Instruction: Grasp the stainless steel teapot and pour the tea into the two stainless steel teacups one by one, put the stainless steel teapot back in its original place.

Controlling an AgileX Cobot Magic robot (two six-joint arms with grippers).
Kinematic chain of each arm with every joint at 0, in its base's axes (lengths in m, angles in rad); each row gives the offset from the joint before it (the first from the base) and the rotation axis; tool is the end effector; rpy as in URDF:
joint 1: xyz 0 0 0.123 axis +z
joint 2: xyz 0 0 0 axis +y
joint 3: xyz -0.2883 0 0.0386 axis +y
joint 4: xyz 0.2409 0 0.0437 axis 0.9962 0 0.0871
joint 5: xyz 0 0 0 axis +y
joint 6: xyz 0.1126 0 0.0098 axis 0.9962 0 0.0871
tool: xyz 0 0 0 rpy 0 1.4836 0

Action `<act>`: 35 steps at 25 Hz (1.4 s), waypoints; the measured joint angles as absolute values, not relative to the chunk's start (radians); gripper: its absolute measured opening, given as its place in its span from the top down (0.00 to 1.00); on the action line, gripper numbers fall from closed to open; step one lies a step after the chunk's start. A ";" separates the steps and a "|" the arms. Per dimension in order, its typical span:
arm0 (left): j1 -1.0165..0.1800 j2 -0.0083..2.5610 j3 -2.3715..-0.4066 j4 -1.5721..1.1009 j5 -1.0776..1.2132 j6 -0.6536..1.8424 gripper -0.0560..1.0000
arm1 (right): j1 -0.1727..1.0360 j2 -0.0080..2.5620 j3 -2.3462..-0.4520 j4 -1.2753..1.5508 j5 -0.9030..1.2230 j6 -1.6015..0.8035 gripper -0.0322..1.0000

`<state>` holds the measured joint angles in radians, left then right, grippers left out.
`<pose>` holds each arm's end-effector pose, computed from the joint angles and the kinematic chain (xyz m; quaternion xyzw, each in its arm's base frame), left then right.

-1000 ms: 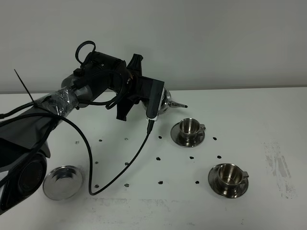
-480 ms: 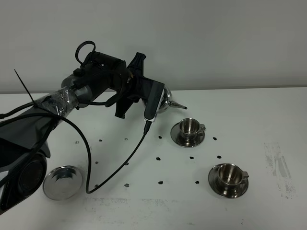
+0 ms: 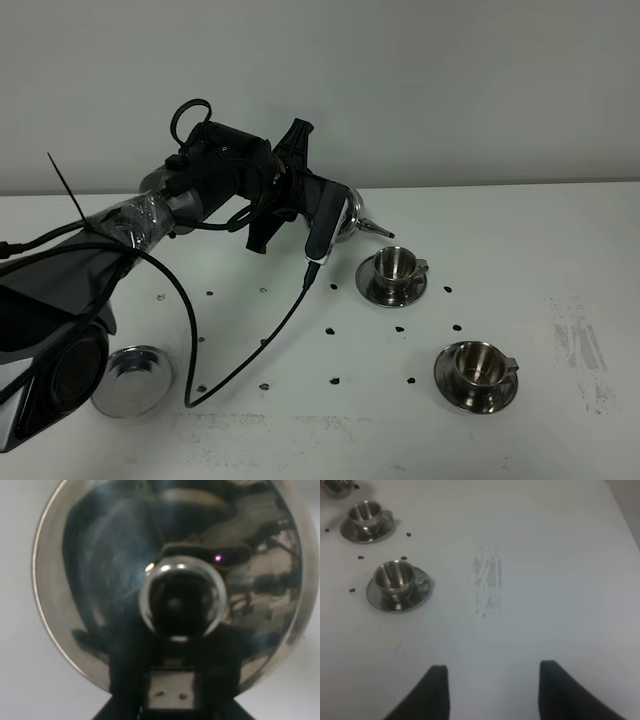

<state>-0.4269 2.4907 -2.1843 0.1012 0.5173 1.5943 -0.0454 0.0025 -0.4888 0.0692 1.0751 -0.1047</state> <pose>0.5297 -0.2347 0.1603 0.7895 0.4597 0.2570 0.3152 0.0036 0.0067 0.2594 -0.0268 0.8595 -0.0037 0.5103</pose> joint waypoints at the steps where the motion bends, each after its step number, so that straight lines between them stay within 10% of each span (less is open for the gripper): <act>1: -0.427 2.491 -2.184 0.101 0.516 1.599 0.71 | -0.045 0.002 -0.489 0.069 1.075 -0.105 0.56; 35: -0.446 2.491 -2.184 0.150 0.439 1.698 0.71 | -0.045 0.002 -0.489 0.069 1.075 -0.105 0.56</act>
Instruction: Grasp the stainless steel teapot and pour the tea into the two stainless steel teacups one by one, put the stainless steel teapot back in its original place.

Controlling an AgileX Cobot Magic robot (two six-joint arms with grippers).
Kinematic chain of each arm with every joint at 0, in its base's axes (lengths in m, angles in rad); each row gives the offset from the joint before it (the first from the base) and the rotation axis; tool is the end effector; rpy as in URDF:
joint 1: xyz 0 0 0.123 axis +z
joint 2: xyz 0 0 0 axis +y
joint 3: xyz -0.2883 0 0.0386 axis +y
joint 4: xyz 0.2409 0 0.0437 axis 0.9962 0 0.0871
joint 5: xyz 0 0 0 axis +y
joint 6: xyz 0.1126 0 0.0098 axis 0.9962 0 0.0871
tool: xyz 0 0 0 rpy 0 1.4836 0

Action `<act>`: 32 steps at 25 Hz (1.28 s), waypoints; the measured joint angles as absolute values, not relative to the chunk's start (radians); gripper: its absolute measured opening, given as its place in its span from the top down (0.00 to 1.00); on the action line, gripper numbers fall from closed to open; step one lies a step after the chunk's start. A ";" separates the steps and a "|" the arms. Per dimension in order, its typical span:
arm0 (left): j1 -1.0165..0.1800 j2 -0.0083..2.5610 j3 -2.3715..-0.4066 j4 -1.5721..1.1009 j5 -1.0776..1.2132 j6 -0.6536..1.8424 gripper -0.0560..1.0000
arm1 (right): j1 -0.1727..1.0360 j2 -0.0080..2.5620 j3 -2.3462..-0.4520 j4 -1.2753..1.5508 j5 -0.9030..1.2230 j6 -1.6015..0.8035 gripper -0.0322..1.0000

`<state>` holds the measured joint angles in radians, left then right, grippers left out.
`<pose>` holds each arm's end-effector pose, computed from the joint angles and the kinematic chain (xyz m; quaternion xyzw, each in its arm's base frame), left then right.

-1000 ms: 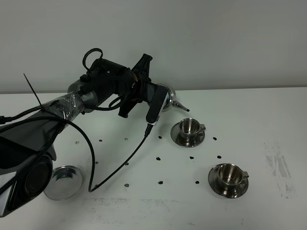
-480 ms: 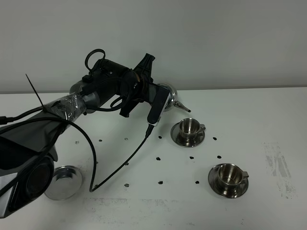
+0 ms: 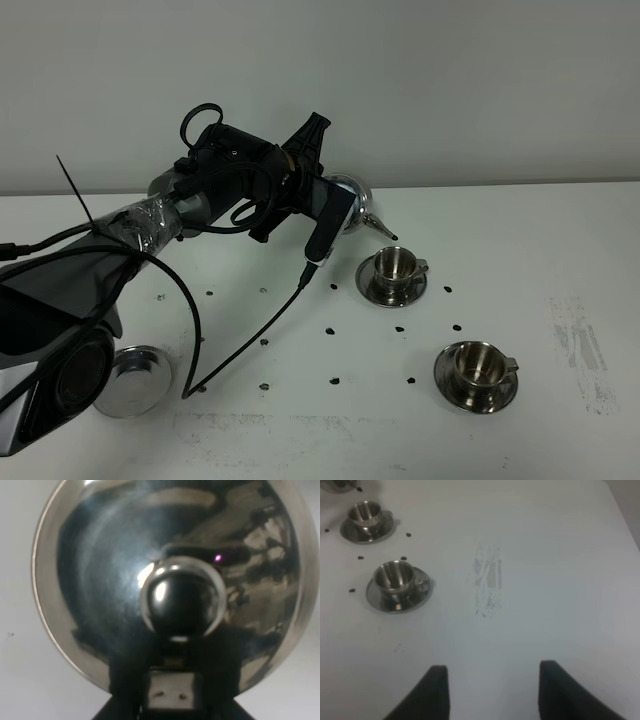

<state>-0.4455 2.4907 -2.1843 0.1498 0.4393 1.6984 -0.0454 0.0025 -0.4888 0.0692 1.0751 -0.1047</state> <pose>0.5311 -0.2456 0.1673 0.8085 0.3872 0.3048 0.3216 0.0036 0.0067 0.2594 -0.0268 0.8595 -0.0037 0.5103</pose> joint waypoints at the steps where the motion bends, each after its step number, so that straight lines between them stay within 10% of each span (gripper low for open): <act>1: -0.446 2.491 -2.184 0.150 0.438 1.699 0.71 | -0.045 0.002 -0.489 0.069 1.075 -0.105 0.56; 32: -0.457 2.491 -2.184 0.149 0.394 1.818 0.71 | -0.045 0.002 -0.489 0.069 1.075 -0.105 0.56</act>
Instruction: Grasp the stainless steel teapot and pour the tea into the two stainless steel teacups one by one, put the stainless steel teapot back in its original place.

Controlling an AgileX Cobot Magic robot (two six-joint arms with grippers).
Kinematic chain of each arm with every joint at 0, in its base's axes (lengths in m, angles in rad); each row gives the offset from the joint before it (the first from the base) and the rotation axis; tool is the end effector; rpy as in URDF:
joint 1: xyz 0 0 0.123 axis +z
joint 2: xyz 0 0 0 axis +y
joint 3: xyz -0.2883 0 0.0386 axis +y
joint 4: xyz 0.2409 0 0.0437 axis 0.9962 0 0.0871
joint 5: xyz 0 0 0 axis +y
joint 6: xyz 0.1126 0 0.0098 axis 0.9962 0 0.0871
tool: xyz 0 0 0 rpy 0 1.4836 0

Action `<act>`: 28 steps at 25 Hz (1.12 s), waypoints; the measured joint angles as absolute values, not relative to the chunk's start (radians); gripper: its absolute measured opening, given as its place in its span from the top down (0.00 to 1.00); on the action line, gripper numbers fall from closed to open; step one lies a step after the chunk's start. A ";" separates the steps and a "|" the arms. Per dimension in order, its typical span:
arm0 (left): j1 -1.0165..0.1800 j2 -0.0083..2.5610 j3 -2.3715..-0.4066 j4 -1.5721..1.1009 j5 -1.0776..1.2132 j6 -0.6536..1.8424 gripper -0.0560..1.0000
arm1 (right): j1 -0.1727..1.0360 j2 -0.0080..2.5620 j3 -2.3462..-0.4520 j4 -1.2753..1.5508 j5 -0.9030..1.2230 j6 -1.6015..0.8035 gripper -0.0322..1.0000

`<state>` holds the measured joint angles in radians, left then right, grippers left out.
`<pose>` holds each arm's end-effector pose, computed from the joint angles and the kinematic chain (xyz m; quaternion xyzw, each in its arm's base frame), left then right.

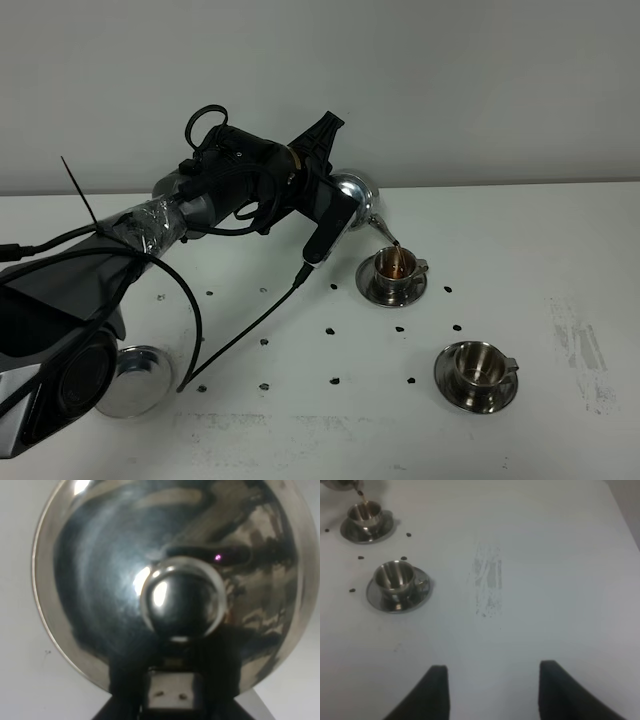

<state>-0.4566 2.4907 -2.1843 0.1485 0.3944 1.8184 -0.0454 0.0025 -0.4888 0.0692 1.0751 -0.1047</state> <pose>0.5307 -0.2535 0.1713 0.8234 0.3284 0.3333 0.3211 0.0036 0.0067 0.2594 -0.0268 0.8595 -0.0037 0.5103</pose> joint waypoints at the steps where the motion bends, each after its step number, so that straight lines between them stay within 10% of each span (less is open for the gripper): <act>1: -0.457 2.491 -2.184 0.149 0.395 1.818 0.71 | -0.045 0.002 -0.489 0.069 1.075 -0.105 0.56; 28: -0.457 2.491 -2.184 0.149 0.398 1.821 0.71 | -0.045 0.002 -0.489 0.069 1.075 -0.105 0.56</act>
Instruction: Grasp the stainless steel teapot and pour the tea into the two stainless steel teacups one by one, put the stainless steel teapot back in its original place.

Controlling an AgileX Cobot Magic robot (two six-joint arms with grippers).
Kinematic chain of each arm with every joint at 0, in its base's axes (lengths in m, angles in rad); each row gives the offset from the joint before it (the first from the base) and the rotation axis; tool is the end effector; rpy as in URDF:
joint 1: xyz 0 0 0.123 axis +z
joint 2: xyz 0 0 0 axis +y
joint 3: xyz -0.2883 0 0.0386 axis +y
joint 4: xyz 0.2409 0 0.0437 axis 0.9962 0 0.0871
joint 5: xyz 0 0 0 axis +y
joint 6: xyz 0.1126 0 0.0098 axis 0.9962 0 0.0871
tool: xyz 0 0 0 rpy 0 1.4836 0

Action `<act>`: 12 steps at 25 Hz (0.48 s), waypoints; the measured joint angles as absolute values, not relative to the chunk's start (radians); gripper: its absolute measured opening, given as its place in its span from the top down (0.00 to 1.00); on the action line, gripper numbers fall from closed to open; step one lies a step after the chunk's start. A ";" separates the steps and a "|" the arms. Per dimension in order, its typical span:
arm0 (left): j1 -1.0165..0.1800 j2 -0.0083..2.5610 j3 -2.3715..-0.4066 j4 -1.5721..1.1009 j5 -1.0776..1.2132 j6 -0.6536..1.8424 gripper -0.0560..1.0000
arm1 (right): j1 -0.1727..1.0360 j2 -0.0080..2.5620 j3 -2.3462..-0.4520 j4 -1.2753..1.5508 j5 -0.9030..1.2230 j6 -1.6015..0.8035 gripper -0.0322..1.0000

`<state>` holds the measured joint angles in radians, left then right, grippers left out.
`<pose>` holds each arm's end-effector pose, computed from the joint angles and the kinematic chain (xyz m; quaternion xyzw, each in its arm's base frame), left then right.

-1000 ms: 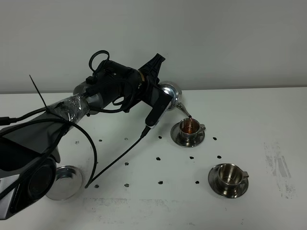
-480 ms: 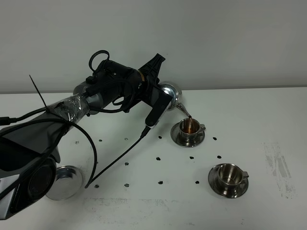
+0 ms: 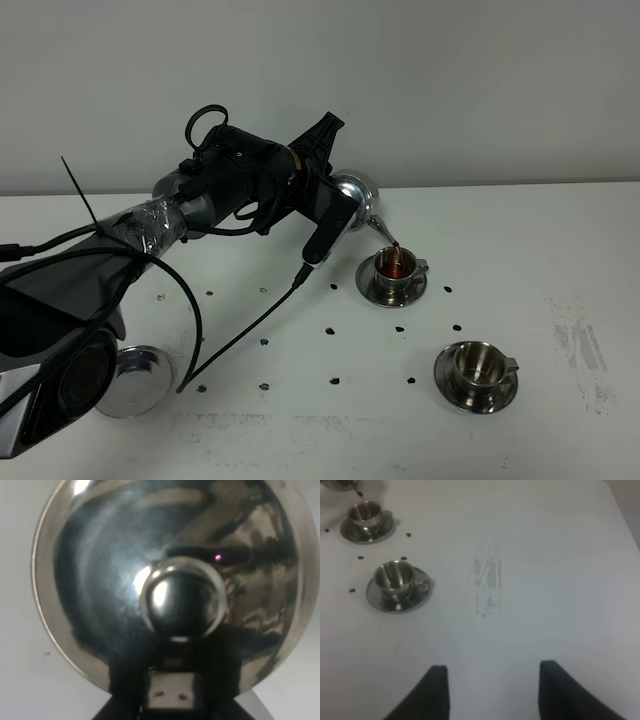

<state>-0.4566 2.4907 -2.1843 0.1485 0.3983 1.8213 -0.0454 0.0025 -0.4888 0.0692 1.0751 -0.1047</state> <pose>0.5305 -0.2533 0.1710 0.8246 0.3277 0.3327 0.3192 0.0036 0.0067 0.2594 -0.0268 0.8595 -0.0037 0.5103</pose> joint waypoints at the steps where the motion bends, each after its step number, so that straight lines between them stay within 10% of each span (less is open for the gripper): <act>1: -0.457 2.491 -2.184 0.149 0.398 1.821 0.71 | -0.045 0.002 -0.489 0.069 1.075 -0.105 0.56; 12: -0.457 2.491 -2.184 0.149 0.399 1.822 0.71 | -0.045 0.002 -0.489 0.069 1.075 -0.105 0.56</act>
